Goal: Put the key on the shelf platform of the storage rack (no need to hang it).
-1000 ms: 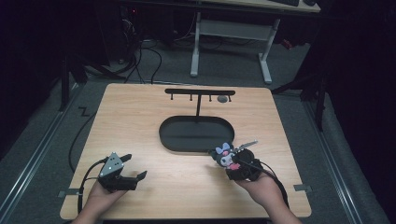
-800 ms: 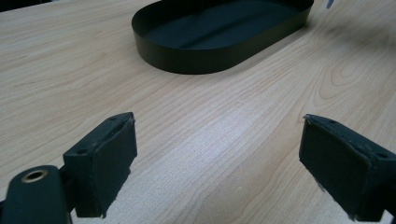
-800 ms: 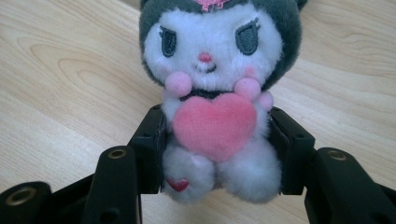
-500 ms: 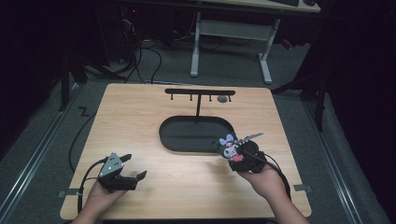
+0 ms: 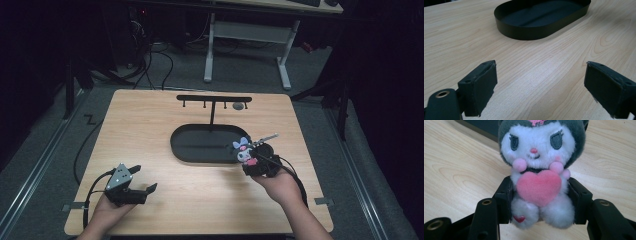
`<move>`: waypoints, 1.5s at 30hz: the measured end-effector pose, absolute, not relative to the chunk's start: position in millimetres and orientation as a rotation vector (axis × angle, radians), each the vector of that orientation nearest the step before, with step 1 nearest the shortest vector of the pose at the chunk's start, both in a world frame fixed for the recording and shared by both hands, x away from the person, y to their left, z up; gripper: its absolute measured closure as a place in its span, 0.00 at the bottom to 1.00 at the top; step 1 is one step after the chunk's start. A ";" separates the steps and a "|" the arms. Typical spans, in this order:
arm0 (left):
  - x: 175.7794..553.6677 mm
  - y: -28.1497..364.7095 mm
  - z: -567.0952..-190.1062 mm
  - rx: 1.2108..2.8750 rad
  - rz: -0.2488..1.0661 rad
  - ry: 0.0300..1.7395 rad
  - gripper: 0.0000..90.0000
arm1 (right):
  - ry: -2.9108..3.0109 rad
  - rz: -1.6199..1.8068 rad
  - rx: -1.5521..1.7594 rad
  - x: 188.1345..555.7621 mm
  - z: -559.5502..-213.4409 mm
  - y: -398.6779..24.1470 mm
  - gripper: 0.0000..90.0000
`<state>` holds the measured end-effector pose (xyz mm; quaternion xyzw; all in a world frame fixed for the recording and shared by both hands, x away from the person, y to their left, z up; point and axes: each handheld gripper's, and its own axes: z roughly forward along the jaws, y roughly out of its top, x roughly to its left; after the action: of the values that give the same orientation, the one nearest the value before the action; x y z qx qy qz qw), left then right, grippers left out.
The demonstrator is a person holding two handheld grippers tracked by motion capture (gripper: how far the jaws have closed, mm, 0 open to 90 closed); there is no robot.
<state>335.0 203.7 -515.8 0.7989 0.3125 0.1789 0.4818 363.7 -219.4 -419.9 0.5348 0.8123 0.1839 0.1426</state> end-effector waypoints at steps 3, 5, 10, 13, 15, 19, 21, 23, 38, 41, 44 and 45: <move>335.1 204.3 -515.8 1.945 0.436 0.763 0.13 | 2.339 0.537 1.550 368.9 -420.6 -216.8 0.53; 335.1 204.6 -515.8 1.947 0.436 0.763 0.13 | 2.339 0.537 1.546 372.5 -420.5 -215.1 0.53; 335.0 204.6 -516.0 1.946 0.434 0.763 0.13 | 2.337 0.536 1.541 381.6 -421.5 -210.3 0.53; 335.0 204.6 -516.0 1.947 0.432 0.763 0.13 | 2.333 0.540 1.548 387.1 -422.4 -207.2 0.53; 335.0 204.6 -516.0 1.947 0.432 0.763 0.13 | 2.335 0.542 1.544 390.5 -423.3 -205.0 0.53; 334.9 204.7 -516.0 1.947 0.432 0.763 0.13 | 2.336 0.545 1.538 397.4 -424.9 -200.5 0.53; 334.8 204.9 -515.8 1.947 0.431 0.763 0.13 | 2.338 0.546 1.540 401.0 -425.4 -198.5 0.53; 334.8 204.9 -515.8 1.947 0.432 0.763 0.13 | 2.333 0.550 1.548 404.5 -426.8 -196.4 0.53; 334.4 206.0 -515.5 1.942 0.435 0.766 0.13 | 2.324 0.565 1.559 425.2 -430.4 -187.2 0.53; 334.3 206.4 -515.5 1.940 0.435 0.768 0.13 | 2.324 0.566 1.553 429.5 -430.4 -184.8 0.53; 334.2 206.9 -515.4 1.939 0.434 0.768 0.13 | 2.326 0.570 1.556 433.1 -430.3 -182.1 0.53; 334.1 207.1 -515.4 1.938 0.434 0.768 0.13 | 2.323 0.568 1.562 434.3 -430.3 -181.3 0.53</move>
<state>334.1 207.1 -515.4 0.7962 0.3156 0.1781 0.4846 434.3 -181.3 -430.3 0.5412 0.8051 0.1968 0.1421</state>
